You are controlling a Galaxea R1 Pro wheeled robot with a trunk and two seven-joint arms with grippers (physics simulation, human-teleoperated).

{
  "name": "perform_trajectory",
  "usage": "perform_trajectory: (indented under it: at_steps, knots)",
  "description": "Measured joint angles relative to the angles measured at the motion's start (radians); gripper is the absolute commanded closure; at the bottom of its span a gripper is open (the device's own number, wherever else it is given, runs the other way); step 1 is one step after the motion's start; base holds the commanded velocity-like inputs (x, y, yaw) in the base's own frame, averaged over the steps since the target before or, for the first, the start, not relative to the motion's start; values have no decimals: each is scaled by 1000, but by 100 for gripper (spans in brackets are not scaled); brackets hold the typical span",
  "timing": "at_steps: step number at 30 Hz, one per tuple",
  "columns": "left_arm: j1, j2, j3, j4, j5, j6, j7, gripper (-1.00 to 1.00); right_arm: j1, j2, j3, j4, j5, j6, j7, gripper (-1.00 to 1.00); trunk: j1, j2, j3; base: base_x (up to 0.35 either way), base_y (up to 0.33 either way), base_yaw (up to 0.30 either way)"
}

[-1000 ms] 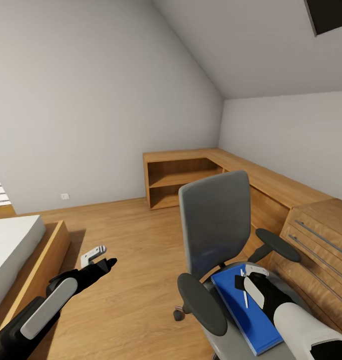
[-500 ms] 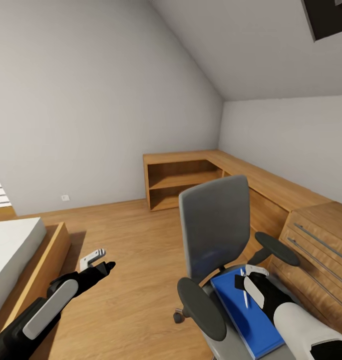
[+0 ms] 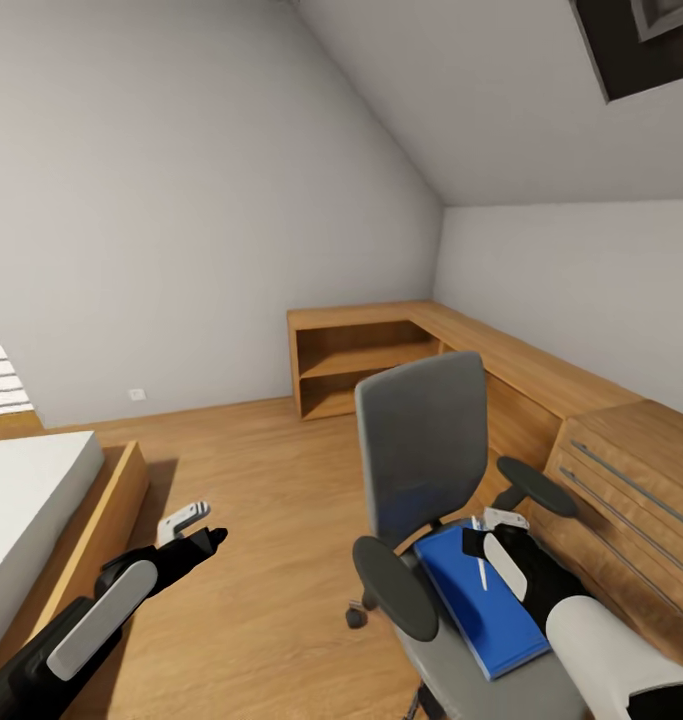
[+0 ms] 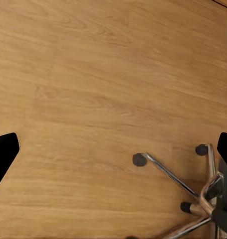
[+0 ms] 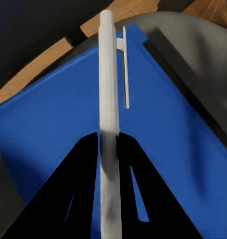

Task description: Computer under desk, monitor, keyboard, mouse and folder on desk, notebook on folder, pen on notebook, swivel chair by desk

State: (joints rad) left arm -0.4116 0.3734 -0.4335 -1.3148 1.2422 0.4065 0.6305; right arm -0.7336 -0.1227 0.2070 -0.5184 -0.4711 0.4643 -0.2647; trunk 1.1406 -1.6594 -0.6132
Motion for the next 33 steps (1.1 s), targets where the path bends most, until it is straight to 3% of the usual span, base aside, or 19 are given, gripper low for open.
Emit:
perform_trajectory:
  at_steps: [5,11,18,23,26,27,28,29,31,33]
  knots:
    - [0,0,0,1,1,0,1,-100,1,-2,-1,-19,-1,9,-1,100,-19,35,16,-336,0,0]
    - [0,0,0,2,1,0,1,-100,3,-22,-1,-80,-3,51,-1,100,-42,77,34,-338,0,0]
    - [0,0,-1,15,1,0,0,-100,59,-61,-6,-309,-5,146,-3,100,-70,126,56,-112,0,0]
    - [0,0,0,15,1,0,0,-100,92,-72,-38,-395,-5,173,-6,100,-89,161,72,-5,0,0]
    - [0,0,0,15,1,0,0,-100,112,-73,-84,-446,-5,227,-12,100,-100,182,82,-1,0,0]
    - [0,0,0,15,1,0,0,-100,118,-73,-125,-473,-4,264,-12,100,-104,189,85,0,0,0]
    - [0,0,-1,15,1,0,0,-100,135,-74,-207,-531,1,329,-15,100,-108,196,88,0,0,0]
    - [0,0,-1,15,1,0,0,-100,150,-74,-240,-568,-2,348,-15,100,-112,203,91,0,0,0]
    - [0,0,-1,15,1,0,0,-100,175,-74,-269,-625,-3,366,-15,100,-120,217,97,0,0,0]
    - [0,0,-1,15,1,0,0,-100,243,-72,-304,-762,-2,402,-15,100,-127,231,103,-241,0,0]
